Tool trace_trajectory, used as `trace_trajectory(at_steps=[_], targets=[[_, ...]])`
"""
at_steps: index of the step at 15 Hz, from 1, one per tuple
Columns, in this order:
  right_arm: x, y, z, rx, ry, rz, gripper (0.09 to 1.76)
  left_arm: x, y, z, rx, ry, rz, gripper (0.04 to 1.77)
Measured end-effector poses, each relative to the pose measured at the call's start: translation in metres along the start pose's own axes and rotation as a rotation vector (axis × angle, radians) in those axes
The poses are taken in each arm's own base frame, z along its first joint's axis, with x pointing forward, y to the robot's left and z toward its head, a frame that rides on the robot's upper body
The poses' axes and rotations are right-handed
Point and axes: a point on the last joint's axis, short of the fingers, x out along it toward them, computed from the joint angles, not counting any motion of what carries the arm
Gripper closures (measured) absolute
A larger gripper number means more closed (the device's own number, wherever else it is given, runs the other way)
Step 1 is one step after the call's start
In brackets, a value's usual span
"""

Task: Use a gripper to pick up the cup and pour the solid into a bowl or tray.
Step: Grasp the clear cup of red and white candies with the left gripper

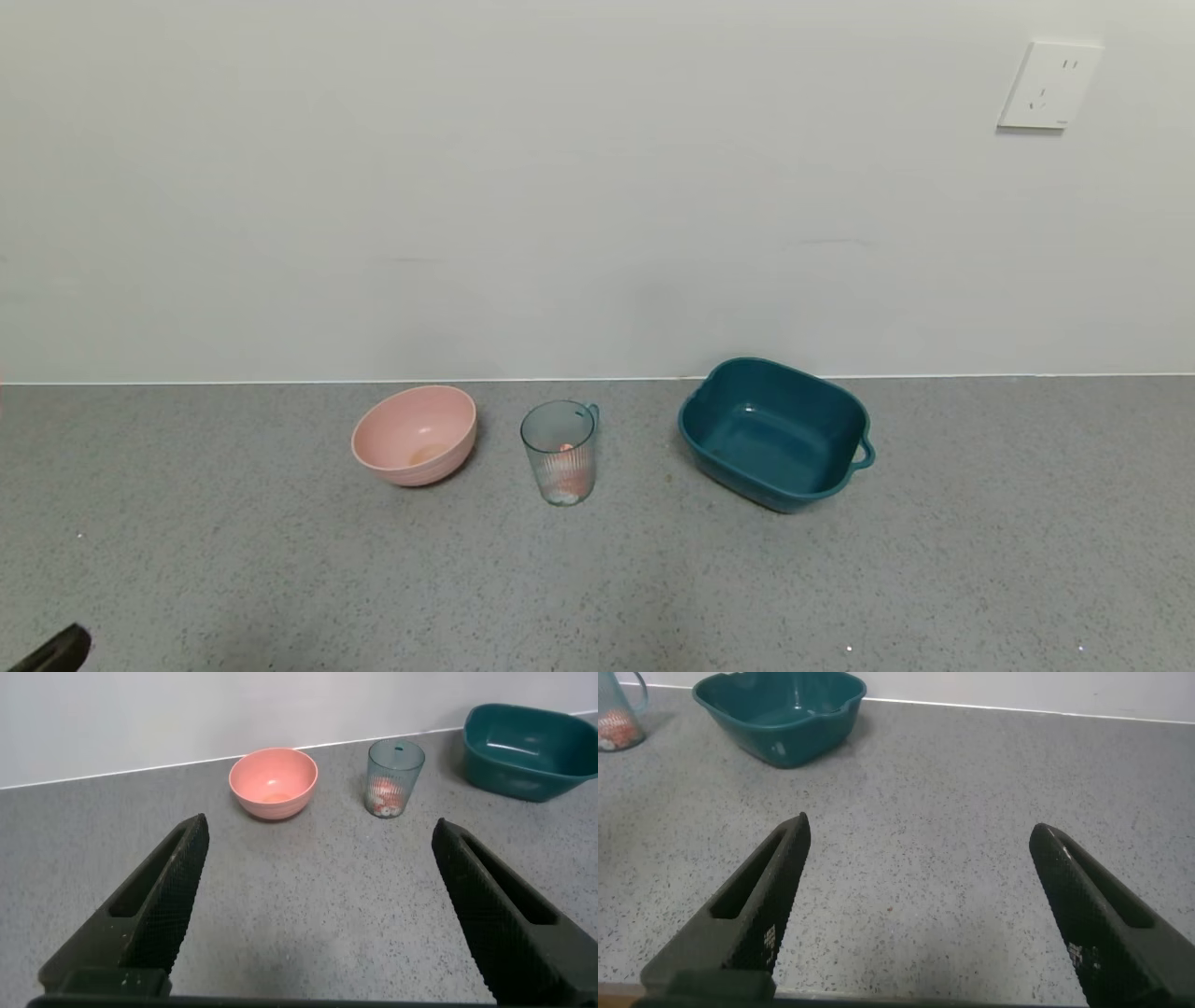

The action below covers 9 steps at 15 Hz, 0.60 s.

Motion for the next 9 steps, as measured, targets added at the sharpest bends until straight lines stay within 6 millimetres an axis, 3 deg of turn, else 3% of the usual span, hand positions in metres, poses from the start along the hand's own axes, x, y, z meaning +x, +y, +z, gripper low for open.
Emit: trace_trajectory(at_steps=[4, 9], targets=[[0.0, 0.0, 0.0, 0.0, 0.0, 0.0, 0.14, 0.046, 0.009, 0.036, 0.016, 0.102, -0.034, 0.09], [0.0, 0.0, 0.0, 0.0, 0.0, -0.001, 0.14, 0.113, 0.005, 0.048, 0.023, 0.241, -0.123, 0.09]])
